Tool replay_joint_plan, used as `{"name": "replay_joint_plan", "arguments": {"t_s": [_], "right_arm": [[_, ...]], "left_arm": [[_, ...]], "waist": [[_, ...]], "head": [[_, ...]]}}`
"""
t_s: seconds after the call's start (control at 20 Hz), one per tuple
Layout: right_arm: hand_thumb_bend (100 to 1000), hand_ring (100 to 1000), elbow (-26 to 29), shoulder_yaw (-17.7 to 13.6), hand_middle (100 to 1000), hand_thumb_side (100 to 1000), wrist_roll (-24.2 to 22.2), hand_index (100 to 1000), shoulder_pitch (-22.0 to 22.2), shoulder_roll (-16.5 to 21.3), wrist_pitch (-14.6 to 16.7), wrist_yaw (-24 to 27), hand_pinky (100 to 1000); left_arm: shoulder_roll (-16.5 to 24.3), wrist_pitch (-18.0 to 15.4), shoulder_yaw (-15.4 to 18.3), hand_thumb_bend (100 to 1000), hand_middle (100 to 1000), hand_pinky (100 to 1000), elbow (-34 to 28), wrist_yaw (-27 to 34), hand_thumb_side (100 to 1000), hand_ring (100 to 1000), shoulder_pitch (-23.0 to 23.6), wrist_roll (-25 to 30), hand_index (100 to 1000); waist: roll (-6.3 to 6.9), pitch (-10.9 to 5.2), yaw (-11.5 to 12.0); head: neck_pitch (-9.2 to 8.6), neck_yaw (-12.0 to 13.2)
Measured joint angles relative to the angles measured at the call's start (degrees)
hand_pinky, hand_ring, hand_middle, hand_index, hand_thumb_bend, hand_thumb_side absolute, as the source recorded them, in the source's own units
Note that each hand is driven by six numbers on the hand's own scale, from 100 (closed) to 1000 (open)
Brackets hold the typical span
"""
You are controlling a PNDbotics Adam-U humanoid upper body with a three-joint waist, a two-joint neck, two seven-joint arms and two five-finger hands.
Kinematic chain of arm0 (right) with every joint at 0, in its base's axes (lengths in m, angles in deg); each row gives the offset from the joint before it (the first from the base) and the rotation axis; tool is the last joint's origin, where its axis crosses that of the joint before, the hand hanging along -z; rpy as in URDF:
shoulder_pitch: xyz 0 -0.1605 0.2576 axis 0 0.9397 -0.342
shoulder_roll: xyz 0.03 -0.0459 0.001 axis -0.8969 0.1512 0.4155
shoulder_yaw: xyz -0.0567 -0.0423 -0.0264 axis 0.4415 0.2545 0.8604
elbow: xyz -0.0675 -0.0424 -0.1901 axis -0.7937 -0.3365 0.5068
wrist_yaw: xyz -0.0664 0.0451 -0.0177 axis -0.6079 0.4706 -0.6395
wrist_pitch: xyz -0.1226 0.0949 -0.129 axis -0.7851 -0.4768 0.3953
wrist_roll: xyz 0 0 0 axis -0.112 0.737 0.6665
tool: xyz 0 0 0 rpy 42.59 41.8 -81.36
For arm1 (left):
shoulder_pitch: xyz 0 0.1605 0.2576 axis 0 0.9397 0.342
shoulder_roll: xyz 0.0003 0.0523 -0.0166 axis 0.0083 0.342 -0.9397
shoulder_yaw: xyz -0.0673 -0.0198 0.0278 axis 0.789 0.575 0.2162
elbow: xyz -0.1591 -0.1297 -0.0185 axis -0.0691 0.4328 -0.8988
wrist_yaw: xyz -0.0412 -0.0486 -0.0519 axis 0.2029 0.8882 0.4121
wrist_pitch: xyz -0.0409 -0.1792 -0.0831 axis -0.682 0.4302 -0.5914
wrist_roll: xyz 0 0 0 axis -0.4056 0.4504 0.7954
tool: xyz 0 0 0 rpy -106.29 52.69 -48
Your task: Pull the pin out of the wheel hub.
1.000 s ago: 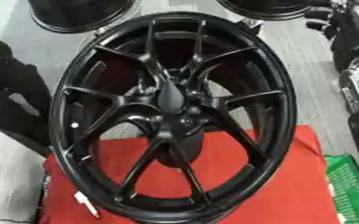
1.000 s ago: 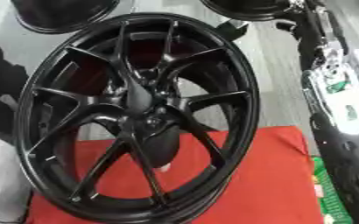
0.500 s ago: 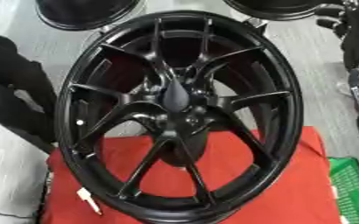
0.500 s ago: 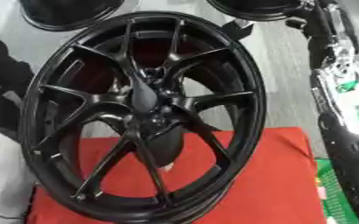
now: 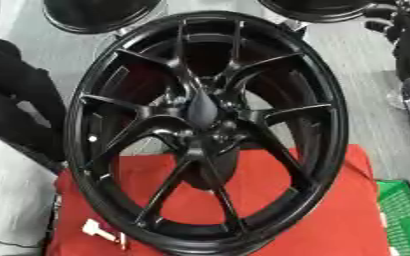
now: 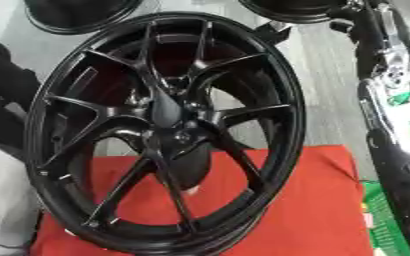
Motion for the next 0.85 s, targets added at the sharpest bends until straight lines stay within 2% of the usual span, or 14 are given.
{"name": "replay_joint_plan", "arguments": {"t_s": [0.05, 0.25, 0.3, 0.4, 0.5, 0.55, 0.75, 0.85], "right_arm": [[100, 753, 0.0, 0.0, 726, 738, 0.1, 739, 0.0, 0.0, -0.1, 0.0, 798], [100, 753, 0.0, 0.0, 726, 738, 0.4, 739, 0.0, 0.0, -0.2, 0.0, 798], [100, 750, 0.0, 0.0, 723, 732, 0.5, 737, 0.0, 0.0, -0.3, 0.0, 798], [100, 751, 0.0, 0.0, 723, 732, 0.7, 737, -0.1, -0.1, -0.3, 0.4, 798], [100, 751, 0.0, -0.2, 724, 730, 1.2, 738, -0.4, -0.4, -0.4, 0.8, 798], [100, 751, 0.0, -0.2, 724, 729, 1.4, 738, -0.7, -0.7, -0.4, 0.9, 798], [100, 752, 0.1, -0.3, 725, 730, 2.0, 739, -1.1, -1.2, -0.3, 1.0, 798], [100, 753, 0.1, -0.3, 725, 730, 2.1, 739, -1.1, -1.6, -0.3, 1.0, 798]], "left_arm": [[-0.5, 0.1, 0.2, 423, 764, 727, -0.4, 0.8, 619, 737, -0.3, -1.1, 795], [-2.8, 1.2, 0.6, 423, 764, 727, -2.5, 4.7, 619, 737, -0.8, -8.3, 795], [-3.0, 1.4, 0.6, 182, 713, 663, -2.8, 5.3, 774, 679, -0.8, -9.5, 743], [-3.7, 2.2, 1.1, 132, 716, 650, -3.1, 6.6, 835, 670, -0.8, -11.4, 733], [-5.9, 3.7, 3.0, 100, 684, 618, -3.4, 8.3, 781, 633, -0.3, -13.3, 702], [-7.3, 4.5, 4.3, 100, 683, 616, -3.7, 9.2, 786, 631, 0.2, -14.3, 701], [-13.4, 8.0, 8.0, 114, 714, 616, -6.6, 13.0, 790, 648, 1.4, -18.2, 723], [-16.5, 8.5, 9.0, 136, 724, 619, -7.6, 15.1, 793, 657, 1.5, -20.2, 731]], "waist": [[-0.01, 0.00, 0.0], [-0.02, 0.00, 0.0], [-0.03, 0.00, 0.0], [-0.53, 0.01, -0.4], [-1.58, 0.13, -0.9], [-1.99, 0.24, -0.9], [-2.16, 0.31, -1.2], [-2.64, 0.39, -1.4]], "head": [[0.00, 0.0], [0.01, 0.0], [0.01, 0.0], [-0.02, 0.3], [-0.07, 0.6], [-0.09, 0.7], [-0.11, 1.1], [-0.13, 1.3]]}}
